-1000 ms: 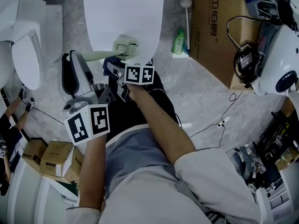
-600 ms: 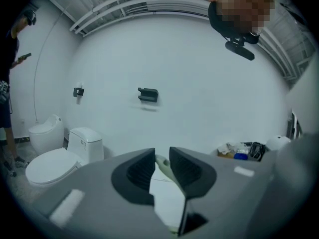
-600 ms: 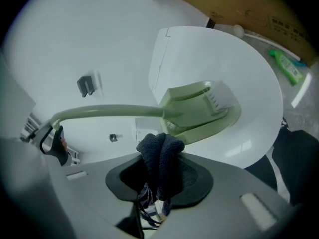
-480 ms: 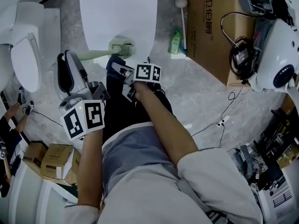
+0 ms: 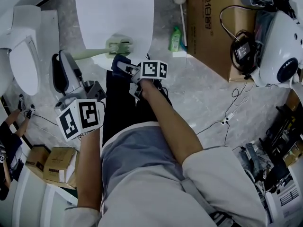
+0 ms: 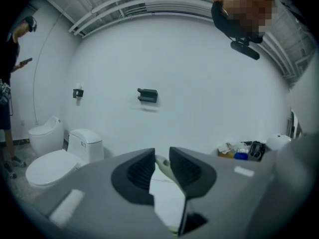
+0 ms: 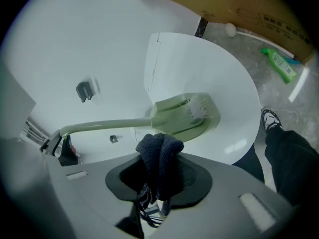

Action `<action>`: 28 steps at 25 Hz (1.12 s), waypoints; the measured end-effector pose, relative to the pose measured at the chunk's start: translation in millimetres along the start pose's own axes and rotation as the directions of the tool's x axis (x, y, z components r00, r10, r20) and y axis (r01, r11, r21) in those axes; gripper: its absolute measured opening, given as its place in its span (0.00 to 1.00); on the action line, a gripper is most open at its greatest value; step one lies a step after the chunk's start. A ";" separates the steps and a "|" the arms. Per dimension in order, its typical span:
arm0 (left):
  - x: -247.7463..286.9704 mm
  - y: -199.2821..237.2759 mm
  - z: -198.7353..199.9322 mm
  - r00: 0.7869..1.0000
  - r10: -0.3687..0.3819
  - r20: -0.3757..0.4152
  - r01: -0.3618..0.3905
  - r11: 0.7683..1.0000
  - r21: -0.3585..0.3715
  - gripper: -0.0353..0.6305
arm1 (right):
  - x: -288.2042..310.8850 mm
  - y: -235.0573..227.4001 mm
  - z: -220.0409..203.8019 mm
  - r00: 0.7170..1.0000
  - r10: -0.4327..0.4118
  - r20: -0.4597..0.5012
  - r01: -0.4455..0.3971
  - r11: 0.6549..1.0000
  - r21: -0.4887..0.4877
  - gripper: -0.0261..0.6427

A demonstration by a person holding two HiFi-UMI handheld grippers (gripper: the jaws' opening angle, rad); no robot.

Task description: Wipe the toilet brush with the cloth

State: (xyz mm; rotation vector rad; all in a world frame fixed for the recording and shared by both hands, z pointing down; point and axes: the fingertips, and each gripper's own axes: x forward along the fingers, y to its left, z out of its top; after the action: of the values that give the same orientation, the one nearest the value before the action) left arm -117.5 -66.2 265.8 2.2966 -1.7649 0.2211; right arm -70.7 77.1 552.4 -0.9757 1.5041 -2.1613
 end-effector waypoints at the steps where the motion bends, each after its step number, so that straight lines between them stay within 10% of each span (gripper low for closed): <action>1: -0.2 -0.2 -0.1 1.000 -0.001 0.000 0.001 1.000 0.001 0.05 | -2.4 -1.8 1.6 1.000 -0.007 0.000 0.007 1.000 -0.007 0.19; 16: 0.0 -0.8 -0.8 1.000 -0.009 -0.001 0.009 1.000 0.008 0.05 | -5.0 -28.2 10.0 0.958 -0.244 -0.153 0.178 0.918 -0.354 0.19; 23: 0.1 0.6 -0.8 1.000 -0.013 -0.001 0.013 1.000 0.009 0.05 | -1.6 -52.2 1.0 0.869 -0.468 -0.157 0.291 0.743 -0.603 0.19; 28: -0.9 -0.3 -0.7 1.000 -0.015 -0.003 0.015 1.000 0.016 0.05 | 4.4 -64.2 1.0 0.842 -0.523 -0.134 0.338 0.705 -0.624 0.19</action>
State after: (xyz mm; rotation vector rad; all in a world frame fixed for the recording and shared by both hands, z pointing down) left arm -117.4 -65.0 266.2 2.3190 -1.7503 0.2370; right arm -66.0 98.6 613.0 -1.3573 2.3940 -2.2737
